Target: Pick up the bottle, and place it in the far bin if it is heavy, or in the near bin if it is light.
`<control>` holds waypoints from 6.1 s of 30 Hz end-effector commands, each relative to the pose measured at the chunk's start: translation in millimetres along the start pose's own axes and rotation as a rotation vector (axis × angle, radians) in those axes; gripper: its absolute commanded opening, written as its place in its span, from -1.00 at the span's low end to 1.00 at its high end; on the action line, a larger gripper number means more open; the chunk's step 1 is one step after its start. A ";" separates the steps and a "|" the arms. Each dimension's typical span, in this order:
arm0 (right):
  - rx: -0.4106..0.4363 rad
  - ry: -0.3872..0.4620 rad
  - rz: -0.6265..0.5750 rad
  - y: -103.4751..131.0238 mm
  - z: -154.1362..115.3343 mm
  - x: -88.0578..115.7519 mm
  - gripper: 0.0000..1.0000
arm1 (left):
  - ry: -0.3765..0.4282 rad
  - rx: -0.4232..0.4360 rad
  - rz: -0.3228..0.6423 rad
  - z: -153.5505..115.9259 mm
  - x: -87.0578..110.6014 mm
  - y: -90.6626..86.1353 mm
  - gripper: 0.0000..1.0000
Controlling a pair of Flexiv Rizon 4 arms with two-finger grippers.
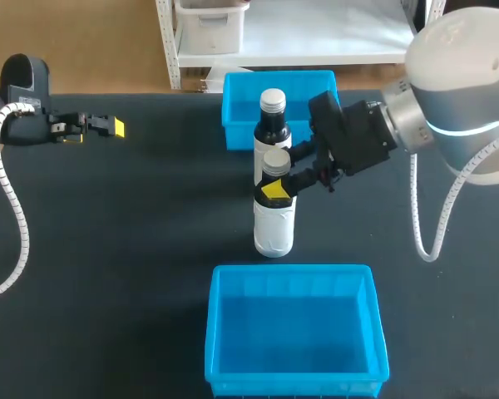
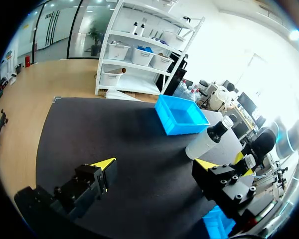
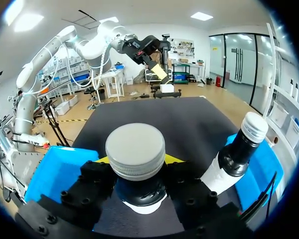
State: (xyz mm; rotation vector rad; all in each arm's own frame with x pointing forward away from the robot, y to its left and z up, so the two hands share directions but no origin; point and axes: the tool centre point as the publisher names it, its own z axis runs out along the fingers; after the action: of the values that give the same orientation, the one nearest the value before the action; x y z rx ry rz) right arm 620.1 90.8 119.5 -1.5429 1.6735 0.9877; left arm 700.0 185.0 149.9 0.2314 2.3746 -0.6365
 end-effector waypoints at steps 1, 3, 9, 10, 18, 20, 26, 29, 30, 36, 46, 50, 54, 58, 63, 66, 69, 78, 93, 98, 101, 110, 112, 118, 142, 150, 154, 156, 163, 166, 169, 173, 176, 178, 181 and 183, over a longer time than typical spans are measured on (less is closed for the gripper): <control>-0.004 -0.003 0.001 -0.5 0.9 1.5 -0.30 | 0.000 0.000 0.000 0.0 0.0 0.0 1.00; -0.004 -0.003 0.000 -0.5 1.0 1.4 -0.56 | 0.000 0.000 0.000 0.0 0.0 0.0 1.00; -0.005 -0.003 -0.009 0.8 0.3 0.1 -1.00 | 0.000 0.000 0.000 0.0 0.0 0.0 1.00; -0.005 -0.002 -0.011 1.3 -0.2 -0.4 -1.00 | 0.000 0.000 0.000 0.0 0.0 0.0 1.00; 0.000 0.030 -0.033 6.1 -11.9 -11.8 -1.00 | 0.000 0.000 0.000 0.0 0.0 0.0 1.00; 0.004 0.019 -0.031 6.3 -17.9 -15.7 -1.00 | 0.000 0.000 0.000 0.0 0.0 0.0 1.00; 0.014 -0.003 -0.028 5.9 -37.1 -25.4 -1.00 | 0.000 0.000 0.000 0.0 0.0 0.0 1.00; 0.022 -0.005 -0.030 5.8 -46.9 -27.9 -1.00 | 0.000 0.000 0.000 0.0 0.0 0.0 1.00; 0.025 -0.006 -0.030 6.0 -50.5 -28.4 -1.00 | 0.000 0.000 0.000 0.0 0.0 0.0 1.00; 0.048 0.002 -0.023 6.5 -72.4 -23.0 -1.00 | 0.000 0.000 0.000 0.0 0.0 0.0 1.00; 0.102 0.016 0.014 4.0 -115.1 0.5 -1.00 | 0.000 0.000 0.000 0.0 0.0 0.0 1.00; 0.120 0.019 0.026 0.7 -134.5 10.5 -1.00 | 0.000 0.000 0.000 0.0 0.0 0.0 1.00; 0.137 0.023 0.032 -4.6 -155.0 19.9 -1.00 | 0.000 0.000 0.000 0.0 0.0 0.0 1.00; 0.151 0.027 0.035 -12.6 -174.7 28.1 -1.00 | 0.000 0.000 0.000 0.0 0.0 0.0 1.00; 0.166 0.031 0.030 -25.8 -199.2 35.2 -1.00 | 0.000 0.000 0.000 0.0 0.0 0.0 1.00; 0.168 0.033 0.026 -33.7 -210.0 37.6 -1.00 | 0.000 0.000 0.000 0.0 0.0 0.0 1.00; 0.160 0.038 0.010 -42.0 -218.7 37.2 -1.00 | 0.000 0.000 0.000 0.0 0.0 0.0 1.00; 0.145 0.035 -0.019 -67.4 -230.5 25.9 -1.00 | 0.000 0.000 0.000 0.0 0.0 0.0 1.00; 0.221 0.027 -0.028 -128.2 -207.6 -15.4 -1.00 | 0.000 0.000 0.000 0.0 0.0 0.0 1.00; 0.239 0.029 -0.029 -149.3 -196.5 -30.3 -1.00 | 0.000 0.000 0.000 0.0 0.0 0.0 1.00; 0.246 0.029 -0.033 -161.1 -189.6 -39.5 -1.00 | 0.000 0.000 0.000 0.0 0.0 0.0 1.00; 0.247 0.029 -0.049 -186.7 -168.1 -60.7 -1.00 | 0.000 0.000 0.000 0.0 0.0 0.0 1.00; 0.245 0.028 -0.052 -192.7 -163.3 -63.7 -1.00 | 0.000 0.000 0.000 0.0 0.0 0.0 1.00; 0.222 0.031 -0.061 -211.7 -145.4 -71.2 -1.00 | 0.000 0.000 0.000 0.0 0.0 0.0 1.00; 0.140 0.023 -0.076 -262.5 -86.3 -84.1 -1.00 | 0.000 0.000 0.000 0.0 0.0 0.0 1.00; 0.117 0.021 -0.076 -272.4 -65.9 -84.4 -1.00 | 0.000 0.000 0.000 0.0 0.0 0.0 1.00; 0.112 0.016 -0.068 -278.2 -55.5 -83.2 -1.00 | 0.000 0.000 0.000 0.0 0.0 0.0 1.00; 0.112 0.017 -0.065 -280.8 -50.2 -82.7 -1.00 | 0.000 0.000 0.000 0.0 0.0 0.0 1.00; 0.125 0.016 -0.052 -288.5 -33.3 -82.7 -1.00 | 0.000 0.000 0.000 0.0 0.0 0.0 1.00; 0.127 0.012 -0.047 -291.7 -26.7 -82.8 -1.00 | 0.000 0.000 0.000 0.0 0.0 0.0 1.00; 0.133 0.005 -0.041 -295.1 -21.8 -82.4 -1.00 | 0.000 0.000 0.000 0.0 0.0 0.0 1.00; 0.138 0.001 -0.037 -298.4 -17.0 -81.3 -1.00 | 0.000 0.000 0.000 0.0 0.0 0.0 1.00; 0.141 -0.002 -0.033 -300.1 -13.6 -79.9 -1.00 | 0.000 0.000 0.000 0.0 0.0 0.0 1.00; 0.141 -0.003 -0.029 -301.0 -11.1 -78.6 -1.00 | 0.000 0.000 0.000 0.0 0.0 0.0 1.00; 0.141 -0.004 -0.023 -302.0 -7.1 -76.2 -1.00 | 0.000 0.000 0.000 0.0 0.0 0.0 1.00; 0.140 -0.006 -0.018 -302.8 -4.5 -74.7 -1.00 | 0.000 0.000 0.000 0.0 0.0 0.0 1.00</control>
State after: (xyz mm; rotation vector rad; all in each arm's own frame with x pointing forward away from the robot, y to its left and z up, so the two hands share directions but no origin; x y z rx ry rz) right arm 914.2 112.5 156.6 -1.4061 1.6959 0.7696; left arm 700.0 185.0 149.9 0.2314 2.3746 -0.6365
